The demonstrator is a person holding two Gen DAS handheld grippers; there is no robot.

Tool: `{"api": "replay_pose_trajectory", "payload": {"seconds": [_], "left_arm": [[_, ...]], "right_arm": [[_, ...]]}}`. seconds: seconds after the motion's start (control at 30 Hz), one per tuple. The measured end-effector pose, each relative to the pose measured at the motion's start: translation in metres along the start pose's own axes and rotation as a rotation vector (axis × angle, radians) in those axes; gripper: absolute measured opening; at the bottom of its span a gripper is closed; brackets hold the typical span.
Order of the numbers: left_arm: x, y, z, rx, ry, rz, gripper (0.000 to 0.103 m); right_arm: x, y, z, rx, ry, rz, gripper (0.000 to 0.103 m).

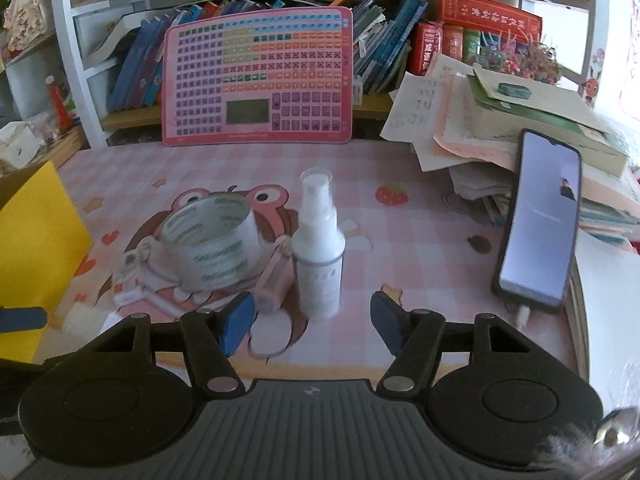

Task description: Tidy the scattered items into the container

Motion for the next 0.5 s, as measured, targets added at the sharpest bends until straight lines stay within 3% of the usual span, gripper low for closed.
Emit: {"api": "replay_pose_trajectory", "payload": {"seconds": [0.23,0.5], "left_arm": [[-0.013,0.005,-0.005,0.039,0.022,-0.055,0.07],[-0.023,0.006,-0.009,0.075,0.027,-0.054,0.066]], "right_arm": [[-0.03,-0.01,-0.01,0.01,-0.008,-0.014,0.061],[-0.043,-0.008,-0.014,0.045,-0.018,-0.022,0.052]]}}
Point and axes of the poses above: each gripper's, at about its wrist camera, not at the fingertips, and x roughly against the way its jaws point, y to its left, z to its underside, the point moved 1 cm from there along -x, roughly the way its jaws point, and after that the axes turned 9 degrees about x, right-handed, at the moved point
